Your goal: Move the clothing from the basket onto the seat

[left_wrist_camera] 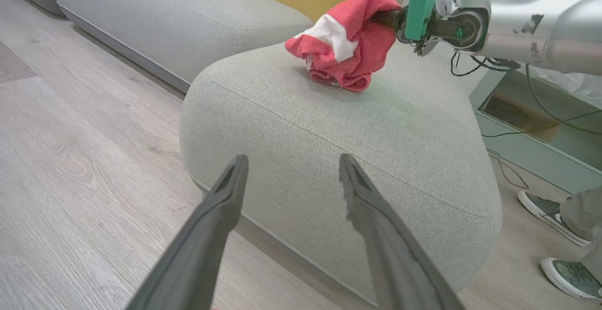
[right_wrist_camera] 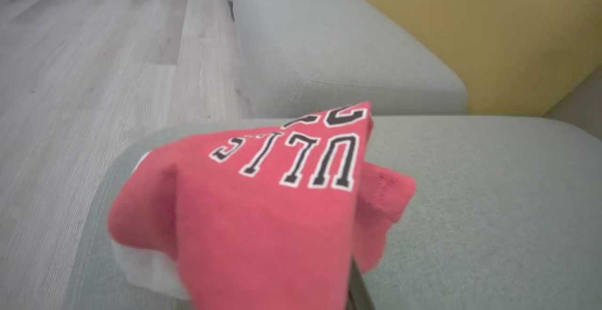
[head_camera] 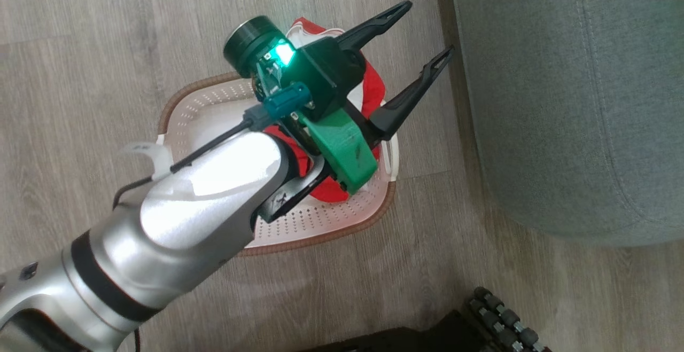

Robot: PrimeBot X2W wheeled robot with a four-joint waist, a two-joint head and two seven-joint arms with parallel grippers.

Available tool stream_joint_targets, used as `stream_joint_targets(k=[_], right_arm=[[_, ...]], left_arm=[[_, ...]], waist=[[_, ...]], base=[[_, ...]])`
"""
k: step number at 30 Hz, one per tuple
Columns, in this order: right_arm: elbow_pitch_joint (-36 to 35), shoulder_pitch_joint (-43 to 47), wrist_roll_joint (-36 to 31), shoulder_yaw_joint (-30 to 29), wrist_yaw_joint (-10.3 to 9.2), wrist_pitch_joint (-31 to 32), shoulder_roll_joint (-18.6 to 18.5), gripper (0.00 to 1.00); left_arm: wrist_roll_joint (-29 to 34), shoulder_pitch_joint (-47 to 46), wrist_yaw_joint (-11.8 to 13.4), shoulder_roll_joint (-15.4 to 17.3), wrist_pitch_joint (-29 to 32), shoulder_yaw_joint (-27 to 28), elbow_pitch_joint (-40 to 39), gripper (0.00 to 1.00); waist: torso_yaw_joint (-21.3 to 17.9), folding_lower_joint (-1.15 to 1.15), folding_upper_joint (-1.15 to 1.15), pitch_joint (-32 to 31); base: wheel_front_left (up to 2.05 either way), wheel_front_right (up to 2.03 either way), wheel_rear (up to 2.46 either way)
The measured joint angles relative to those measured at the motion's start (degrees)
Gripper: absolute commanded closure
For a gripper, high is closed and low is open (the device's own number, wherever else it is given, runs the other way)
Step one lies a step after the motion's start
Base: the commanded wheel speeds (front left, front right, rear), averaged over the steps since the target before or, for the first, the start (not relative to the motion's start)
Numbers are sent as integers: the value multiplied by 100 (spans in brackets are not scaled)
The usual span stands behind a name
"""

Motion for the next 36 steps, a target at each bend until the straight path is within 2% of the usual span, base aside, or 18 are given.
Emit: stream_joint_targets(k=[6, 7, 8, 9, 10, 24, 32, 36], right_arm=[[504, 0, 155, 237, 0, 857, -21, 100], [550, 0, 186, 279, 0, 979, -45, 75], [579, -1, 218, 316, 0, 1066, -68, 58], [593, -1, 249, 343, 0, 1105, -71, 15], [597, -1, 259, 356, 0, 1116, -71, 0], [824, 70, 293, 758, 0, 1642, -78, 0], [289, 779, 611, 1131, 0, 1756, -124, 0], [-155, 1116, 803, 1155, 0, 1596, -363, 0]], left_arm=[[-37, 10, 1, -1, -23, 4, 29, 0], [-47, 10, 1, -1, -51, 5, 30, 0], [-47, 10, 5, -1, -51, 8, 33, 0], [-48, 10, 8, 1, -51, 10, 43, 0], [-60, 10, 8, 2, -51, 14, 45, 0], [-218, 263, 14, 4, -237, 13, 237, 0], [-398, 634, 67, 14, -410, 18, 387, 0], [-504, 810, 118, 15, -531, 48, 430, 0]], waist=[[20, 0, 0, -76], [23, 0, 0, -83], [27, 0, 0, -91], [28, 0, 0, -98], [27, 0, 0, -103], [-79, 0, 0, -610], [-176, 0, 0, -1196], [-171, 0, 1, -1515]], base=[[0, 0, 0], [0, 0, 0], [0, 0, 0], [0, 0, 0], [0, 0, 0], [0, 0, 0], [0, 0, 0], [0, 0, 0]])
